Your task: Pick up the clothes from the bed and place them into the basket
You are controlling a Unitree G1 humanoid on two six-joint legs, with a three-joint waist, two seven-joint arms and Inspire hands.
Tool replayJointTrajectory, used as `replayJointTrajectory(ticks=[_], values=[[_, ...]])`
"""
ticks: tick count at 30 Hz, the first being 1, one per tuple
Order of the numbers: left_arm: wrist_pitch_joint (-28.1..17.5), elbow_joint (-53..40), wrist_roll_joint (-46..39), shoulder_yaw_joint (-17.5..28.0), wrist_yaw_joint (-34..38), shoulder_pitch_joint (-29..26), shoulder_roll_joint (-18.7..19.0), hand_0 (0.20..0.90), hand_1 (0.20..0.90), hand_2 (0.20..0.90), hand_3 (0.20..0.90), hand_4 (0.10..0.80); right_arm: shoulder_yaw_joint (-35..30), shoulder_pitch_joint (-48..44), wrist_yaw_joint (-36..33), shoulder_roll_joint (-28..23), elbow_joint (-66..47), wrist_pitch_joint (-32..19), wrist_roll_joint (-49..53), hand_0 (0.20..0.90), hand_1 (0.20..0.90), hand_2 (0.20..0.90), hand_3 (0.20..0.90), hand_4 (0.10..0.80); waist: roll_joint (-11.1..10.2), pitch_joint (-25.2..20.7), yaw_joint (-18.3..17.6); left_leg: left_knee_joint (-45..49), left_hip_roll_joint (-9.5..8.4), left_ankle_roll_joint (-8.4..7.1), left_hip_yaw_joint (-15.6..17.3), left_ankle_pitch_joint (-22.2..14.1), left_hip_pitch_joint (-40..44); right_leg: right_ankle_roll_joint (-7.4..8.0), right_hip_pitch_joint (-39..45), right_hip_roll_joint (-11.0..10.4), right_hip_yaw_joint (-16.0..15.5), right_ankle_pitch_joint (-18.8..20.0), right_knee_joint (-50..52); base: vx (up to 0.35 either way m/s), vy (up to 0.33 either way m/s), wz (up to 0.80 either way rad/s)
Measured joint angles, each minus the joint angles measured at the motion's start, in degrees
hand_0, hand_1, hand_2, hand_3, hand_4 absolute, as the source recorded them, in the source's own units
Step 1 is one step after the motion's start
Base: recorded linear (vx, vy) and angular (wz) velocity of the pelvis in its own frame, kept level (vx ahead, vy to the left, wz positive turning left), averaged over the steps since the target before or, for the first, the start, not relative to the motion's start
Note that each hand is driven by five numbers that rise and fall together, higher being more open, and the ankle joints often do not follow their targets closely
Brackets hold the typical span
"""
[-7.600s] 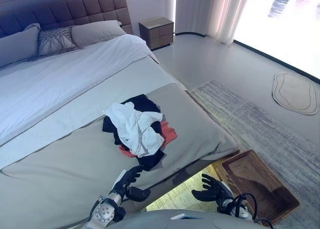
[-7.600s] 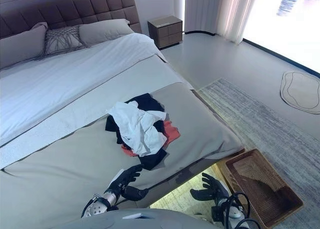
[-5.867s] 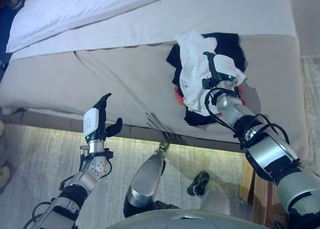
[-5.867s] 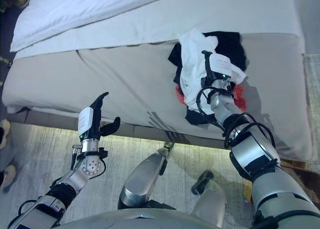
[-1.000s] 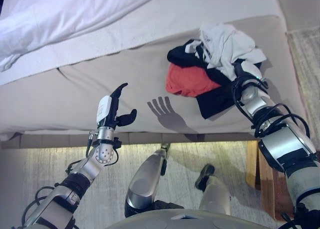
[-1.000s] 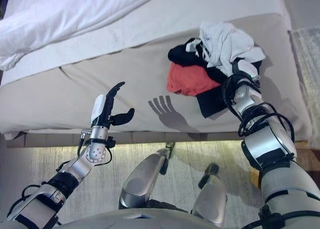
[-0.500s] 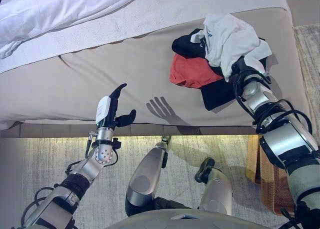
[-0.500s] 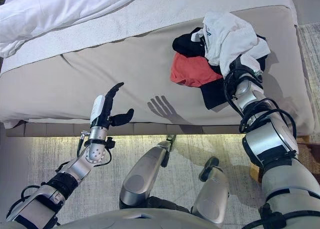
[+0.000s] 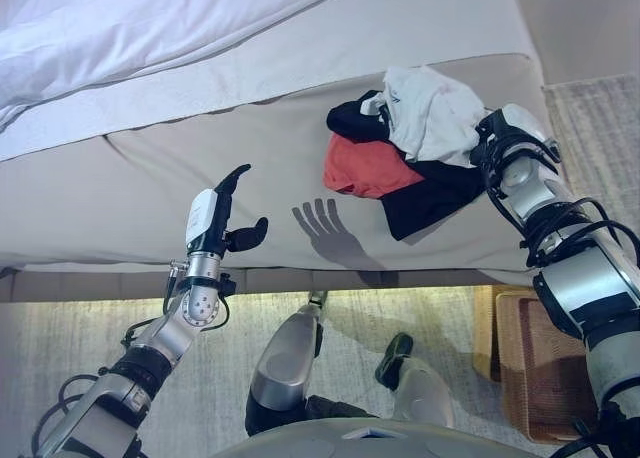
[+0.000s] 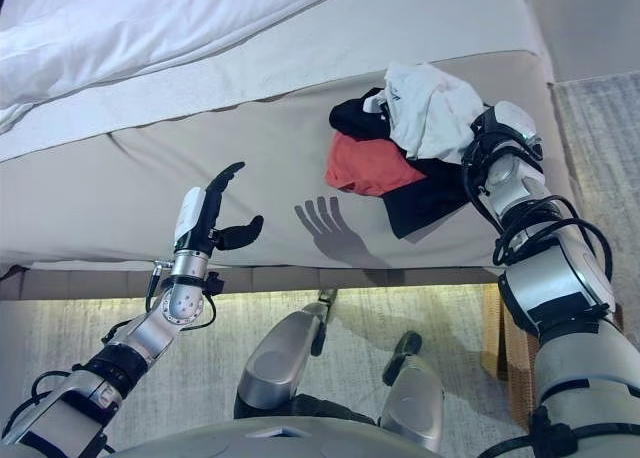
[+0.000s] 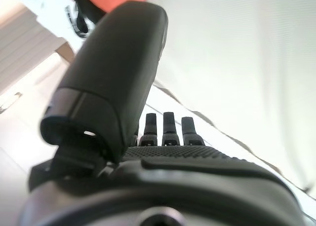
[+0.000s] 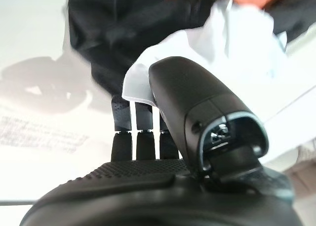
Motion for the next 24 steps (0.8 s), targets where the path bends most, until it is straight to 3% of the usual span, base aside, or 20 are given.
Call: replayJointTrajectory(ticks=[3, 6, 11, 24], values=[[0.8, 0.0, 0.0, 0.9, -0.7, 0.2, 0.1, 0.9, 0.9, 0.9, 0.9, 0.8, -3.3, 0.1, 0.3, -1.4, -3.1, 0.0, 5.6, 0.3, 0.3, 0.3, 0.2, 0.1, -0.6, -0.5, -0.8, -2.4, 0.51, -0.12, 0.4, 0.1, 2.7, 0.41, 3.7, 1.2, 0.0, 2.1, -4.9, 0.096, 0.021, -0.1], [1.7, 0.4, 0.0, 1.7, -1.1, 0.7, 0.2, 0.9, 0.9, 0.9, 0.9, 0.8, -6.9, 0.0, 0.3, -2.0, -6.5, -0.4, 11.8, 0.3, 0.3, 0.3, 0.2, 0.1, -2.6, -2.8, -1.7, -3.6, 0.79, -0.24, 1.3, 0.2, 3.2, 0.48, 5.5, 2.2, 0.0, 4.0, -9.8, 0.055, 0.016, -0.1], [2.9, 2.5, -0.1, 1.8, -2.5, 0.9, 0.0, 0.9, 0.9, 0.9, 0.9, 0.8, -8.8, -1.9, 0.1, -3.9, -8.8, -1.1, 19.3, 0.3, 0.3, 0.3, 0.2, 0.1, -4.6, -5.6, -3.0, -5.6, 0.77, -0.3, 1.7, 0.2, 4.6, 0.62, 7.8, 3.0, 0.1, 6.1, -14.5, 0.017, 0.007, -0.04], [2.7, 7.9, -1.3, 2.3, -4.9, 2.5, -0.8, 0.9, 0.9, 0.9, 0.9, 0.8, -8.2, -12.0, 0.4, -14.5, -8.6, -0.6, 25.6, 0.3, 0.3, 0.3, 0.2, 0.1, -5.1, -7.1, -4.2, -8.7, 0.88, -0.96, 2.3, 0.8, 7.7, 0.84, 11.5, 3.8, 0.1, 8.0, -19.5, 0.002, -0.005, -0.01]])
